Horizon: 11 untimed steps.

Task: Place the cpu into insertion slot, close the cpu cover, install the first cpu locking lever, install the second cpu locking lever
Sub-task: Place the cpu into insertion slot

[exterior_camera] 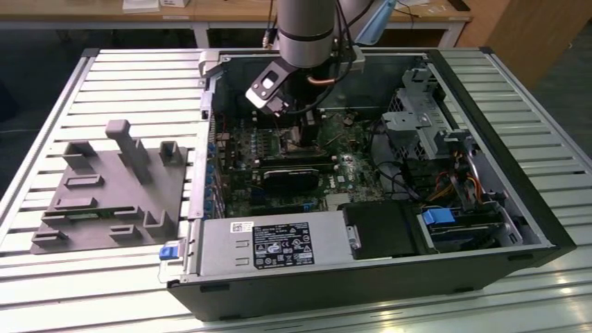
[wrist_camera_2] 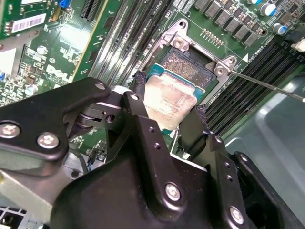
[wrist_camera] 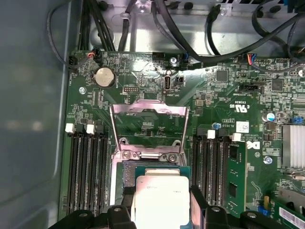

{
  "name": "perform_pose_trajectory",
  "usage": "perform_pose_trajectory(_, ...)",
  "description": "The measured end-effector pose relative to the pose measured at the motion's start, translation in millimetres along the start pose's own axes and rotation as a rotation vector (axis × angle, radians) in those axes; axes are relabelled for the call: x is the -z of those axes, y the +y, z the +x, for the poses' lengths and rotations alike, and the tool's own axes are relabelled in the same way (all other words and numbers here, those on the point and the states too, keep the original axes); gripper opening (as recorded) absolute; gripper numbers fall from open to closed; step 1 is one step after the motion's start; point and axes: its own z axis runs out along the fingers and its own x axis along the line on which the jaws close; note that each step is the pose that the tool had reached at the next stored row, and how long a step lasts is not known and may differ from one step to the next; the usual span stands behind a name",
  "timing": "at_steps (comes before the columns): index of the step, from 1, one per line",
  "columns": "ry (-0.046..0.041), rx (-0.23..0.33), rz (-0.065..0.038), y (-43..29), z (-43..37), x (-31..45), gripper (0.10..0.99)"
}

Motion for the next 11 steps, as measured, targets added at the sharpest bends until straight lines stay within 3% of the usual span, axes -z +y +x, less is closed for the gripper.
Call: perform_pose_trajectory(11,0.0003,0.000,0.000,-2.4,5.0,-6.8,0.537)
